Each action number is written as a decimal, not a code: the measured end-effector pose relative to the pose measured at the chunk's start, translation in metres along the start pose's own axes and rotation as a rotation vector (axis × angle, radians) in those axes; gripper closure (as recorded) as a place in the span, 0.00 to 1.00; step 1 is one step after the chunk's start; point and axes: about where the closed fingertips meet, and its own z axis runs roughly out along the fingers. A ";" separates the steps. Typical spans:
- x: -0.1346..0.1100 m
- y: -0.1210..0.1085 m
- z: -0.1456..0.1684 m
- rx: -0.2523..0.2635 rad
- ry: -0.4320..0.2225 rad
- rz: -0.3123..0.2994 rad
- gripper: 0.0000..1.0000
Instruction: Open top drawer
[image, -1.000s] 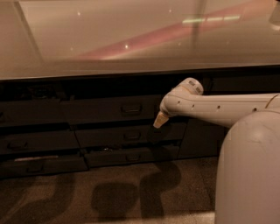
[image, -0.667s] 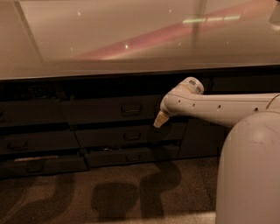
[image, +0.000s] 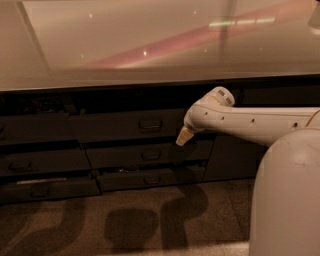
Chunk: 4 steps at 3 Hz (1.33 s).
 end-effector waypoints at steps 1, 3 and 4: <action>0.000 0.000 0.000 0.000 0.000 0.000 0.11; 0.000 0.000 0.000 0.000 0.000 0.000 0.53; 0.000 0.000 0.000 0.000 0.000 0.000 0.76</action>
Offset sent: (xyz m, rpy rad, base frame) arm 0.0000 0.0000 0.0001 0.0000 0.0000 0.0000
